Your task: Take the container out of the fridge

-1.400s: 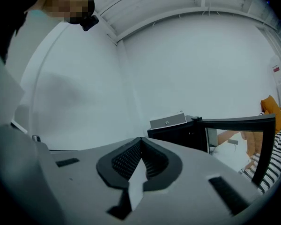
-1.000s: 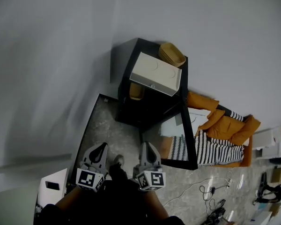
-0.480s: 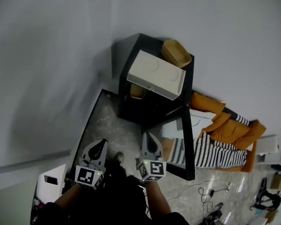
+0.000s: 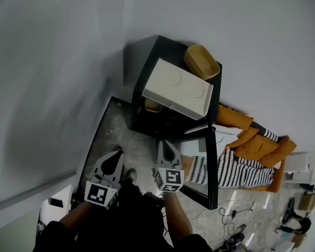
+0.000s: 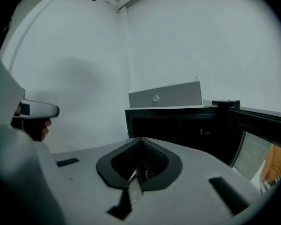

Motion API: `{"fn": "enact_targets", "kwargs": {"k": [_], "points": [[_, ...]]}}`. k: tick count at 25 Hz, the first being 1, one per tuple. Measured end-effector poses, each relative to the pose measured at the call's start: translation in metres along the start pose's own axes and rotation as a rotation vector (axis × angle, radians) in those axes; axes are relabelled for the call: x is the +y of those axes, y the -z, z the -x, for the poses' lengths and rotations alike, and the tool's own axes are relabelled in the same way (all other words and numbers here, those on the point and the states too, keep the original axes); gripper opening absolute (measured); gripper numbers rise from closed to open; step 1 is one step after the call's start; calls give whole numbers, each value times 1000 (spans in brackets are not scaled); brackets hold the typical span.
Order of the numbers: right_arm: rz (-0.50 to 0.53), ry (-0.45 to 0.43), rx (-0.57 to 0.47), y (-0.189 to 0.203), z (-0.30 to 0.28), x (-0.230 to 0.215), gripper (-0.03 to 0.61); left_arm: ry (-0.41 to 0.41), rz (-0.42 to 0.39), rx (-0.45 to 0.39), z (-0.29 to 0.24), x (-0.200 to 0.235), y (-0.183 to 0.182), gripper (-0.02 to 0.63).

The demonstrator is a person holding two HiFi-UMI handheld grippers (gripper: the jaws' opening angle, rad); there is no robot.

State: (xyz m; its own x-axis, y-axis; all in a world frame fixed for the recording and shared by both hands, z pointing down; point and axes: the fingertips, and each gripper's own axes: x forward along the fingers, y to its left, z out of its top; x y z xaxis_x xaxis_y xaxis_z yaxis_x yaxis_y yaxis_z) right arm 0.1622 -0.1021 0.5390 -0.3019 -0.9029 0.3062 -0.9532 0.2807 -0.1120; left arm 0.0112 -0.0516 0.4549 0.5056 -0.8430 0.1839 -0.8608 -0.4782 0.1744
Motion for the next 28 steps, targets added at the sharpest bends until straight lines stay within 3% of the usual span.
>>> {"fn": "enact_targets", "kwargs": {"k": [16,28], "points": [[108,17,158,64,-114,-38,0,31,37,33,-76,32,2,5],[364,-32,366,134,-173,-56,2,46,76,65,-81,33,12,5]]}}
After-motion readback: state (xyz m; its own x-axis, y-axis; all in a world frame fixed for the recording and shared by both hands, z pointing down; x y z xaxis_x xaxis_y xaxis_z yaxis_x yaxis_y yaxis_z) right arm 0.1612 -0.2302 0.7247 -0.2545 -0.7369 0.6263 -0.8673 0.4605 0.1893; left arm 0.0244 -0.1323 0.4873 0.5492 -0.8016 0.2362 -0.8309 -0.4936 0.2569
